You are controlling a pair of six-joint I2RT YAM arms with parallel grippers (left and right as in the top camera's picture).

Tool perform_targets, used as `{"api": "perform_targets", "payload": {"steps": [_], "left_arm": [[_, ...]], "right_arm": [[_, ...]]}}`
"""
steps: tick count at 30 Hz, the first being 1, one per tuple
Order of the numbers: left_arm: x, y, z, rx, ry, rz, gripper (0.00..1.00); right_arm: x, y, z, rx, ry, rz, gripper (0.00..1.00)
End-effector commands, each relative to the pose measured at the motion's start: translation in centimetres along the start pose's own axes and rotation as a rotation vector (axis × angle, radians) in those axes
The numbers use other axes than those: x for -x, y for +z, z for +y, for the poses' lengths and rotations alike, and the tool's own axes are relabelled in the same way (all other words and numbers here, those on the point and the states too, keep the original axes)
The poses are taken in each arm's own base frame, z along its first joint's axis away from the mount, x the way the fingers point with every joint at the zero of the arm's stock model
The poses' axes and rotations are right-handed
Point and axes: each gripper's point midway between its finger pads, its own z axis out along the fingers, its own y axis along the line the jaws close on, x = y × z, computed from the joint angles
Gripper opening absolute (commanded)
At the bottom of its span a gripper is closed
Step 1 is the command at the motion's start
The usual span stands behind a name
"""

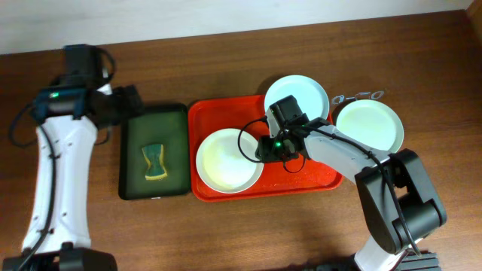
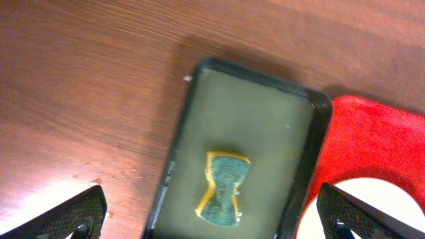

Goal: Clean dirty plates on tray and stack at the side

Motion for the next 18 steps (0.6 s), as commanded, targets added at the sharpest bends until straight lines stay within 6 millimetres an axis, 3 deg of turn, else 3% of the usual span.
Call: {"api": "perform_targets", "payload": {"steps": [1,7,10,11,12,13,18], "left_arm": [[0.0,0.1,0.7,0.003,-0.031,0.006,0.99],[0.0,0.1,0.6,0.003,-0.030,0.006,0.99],[0.0,0.1,0.7,0.003,-0.031,0.006,0.99],[0.0,0.1,0.6,0.003,-0.030,0.007,0.99],[0.0,0.1,0.6,0.003,-0.030,0.006,0.99],[0.0,0.1,0.6,0.003,-0.030,0.006,0.99],[0.0,0.1,0.7,0.003,-0.031,0.006,0.99]], "right_arm": [[-0.2,0.1,0.1,0.004,-0.006,0.005,0.36],[-0.2,0.1,-1.1,-0.067,-0.001,-0.003,0.35],[-0.5,0.1,-1.3,-0.072,0.003,0.009,0.16],[-0.8,0.1,-1.3,-0.075,0.006,0.018,0.17],[-1.0,0.1,-1.4,-0.078,0.010,0.028,0.29],[-1.1,0.1,-1.5,-0.080,0.012,0.034,0.33],[-1.2,0.1,-1.5,-0.082,0.017,0.038,0.28]]}}
